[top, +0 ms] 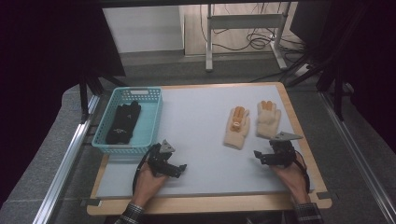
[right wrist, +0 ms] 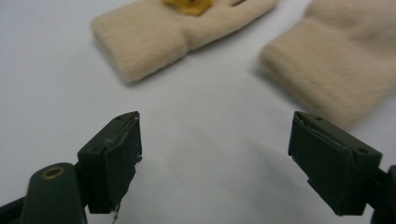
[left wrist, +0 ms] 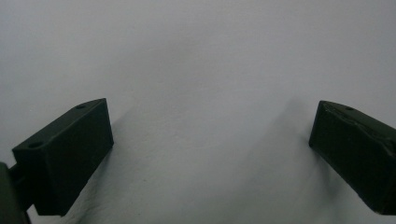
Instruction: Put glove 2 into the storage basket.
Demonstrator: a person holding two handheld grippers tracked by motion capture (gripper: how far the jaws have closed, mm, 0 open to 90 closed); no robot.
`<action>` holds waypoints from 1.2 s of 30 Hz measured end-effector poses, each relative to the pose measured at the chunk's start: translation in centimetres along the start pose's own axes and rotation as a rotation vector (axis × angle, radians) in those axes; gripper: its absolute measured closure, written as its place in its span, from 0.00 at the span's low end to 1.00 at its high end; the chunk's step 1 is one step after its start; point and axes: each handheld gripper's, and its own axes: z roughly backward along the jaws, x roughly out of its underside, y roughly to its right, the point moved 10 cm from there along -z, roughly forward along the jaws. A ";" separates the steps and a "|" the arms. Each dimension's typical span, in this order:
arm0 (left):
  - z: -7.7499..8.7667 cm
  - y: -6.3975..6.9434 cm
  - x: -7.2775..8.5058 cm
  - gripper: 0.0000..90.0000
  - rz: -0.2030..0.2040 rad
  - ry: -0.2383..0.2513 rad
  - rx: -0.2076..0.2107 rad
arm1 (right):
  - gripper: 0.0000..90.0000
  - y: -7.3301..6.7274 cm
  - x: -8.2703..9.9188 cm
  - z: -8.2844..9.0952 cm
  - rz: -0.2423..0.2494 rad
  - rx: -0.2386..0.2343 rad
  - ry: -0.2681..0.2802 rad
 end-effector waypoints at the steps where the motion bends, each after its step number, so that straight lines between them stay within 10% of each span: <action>1: 0.0 0.0 0.0 0.00 0.000 0.000 0.000 | 0.20 0.5 -0.3 0.0 0.002 0.007 0.002; 16: 0.0 0.1 0.0 0.01 0.018 0.000 -0.013 | 0.34 7.4 -4.6 -1.1 -0.029 0.106 0.024; 36: 0.0 0.2 0.0 0.01 0.037 0.006 -0.029 | 0.29 11.9 -6.6 -5.4 -0.064 0.125 0.000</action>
